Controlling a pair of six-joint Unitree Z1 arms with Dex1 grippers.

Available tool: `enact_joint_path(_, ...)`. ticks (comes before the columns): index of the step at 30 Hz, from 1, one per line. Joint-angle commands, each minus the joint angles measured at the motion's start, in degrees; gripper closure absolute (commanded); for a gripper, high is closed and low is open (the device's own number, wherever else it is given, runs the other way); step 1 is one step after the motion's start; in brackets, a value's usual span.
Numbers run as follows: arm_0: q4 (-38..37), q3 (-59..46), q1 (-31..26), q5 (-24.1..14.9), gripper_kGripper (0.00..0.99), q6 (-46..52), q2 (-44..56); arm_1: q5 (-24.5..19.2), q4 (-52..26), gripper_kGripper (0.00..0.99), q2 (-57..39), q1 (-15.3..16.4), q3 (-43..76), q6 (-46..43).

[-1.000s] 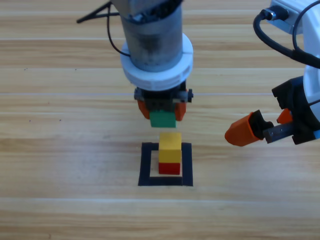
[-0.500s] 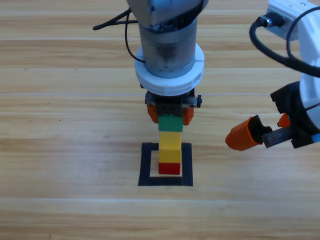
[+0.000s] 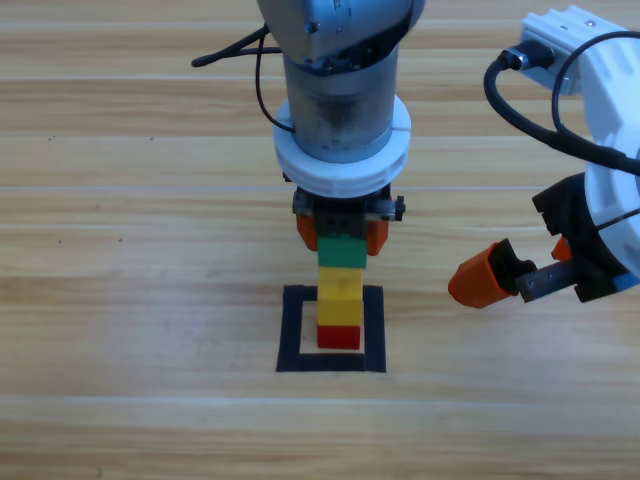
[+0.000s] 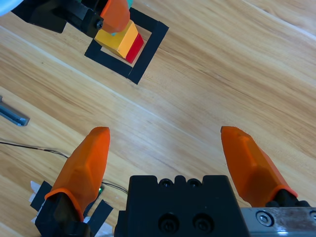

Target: Stack the blocks in the rectangular block: red at the bottom, yellow in the middle, green on top

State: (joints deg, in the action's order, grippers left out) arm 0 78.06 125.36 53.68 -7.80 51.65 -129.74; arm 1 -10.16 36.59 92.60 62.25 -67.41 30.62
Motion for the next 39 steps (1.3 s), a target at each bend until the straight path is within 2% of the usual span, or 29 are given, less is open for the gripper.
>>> enact_joint_path(1,0.5,-0.1,1.3,0.2,0.990,-0.3,-2.5,-1.2,1.0,0.000,2.2,-1.4,1.3,-0.1)
enact_joint_path(12,0.5,-2.0,1.2,1.5,0.990,1.3,-1.3,-1.2,1.2,0.000,2.8,-1.4,1.3,-0.1)
enact_joint_path(39,0.4,-2.4,1.2,1.4,0.990,4.2,-2.0,-1.5,1.5,0.000,3.3,-1.4,1.4,-0.2)
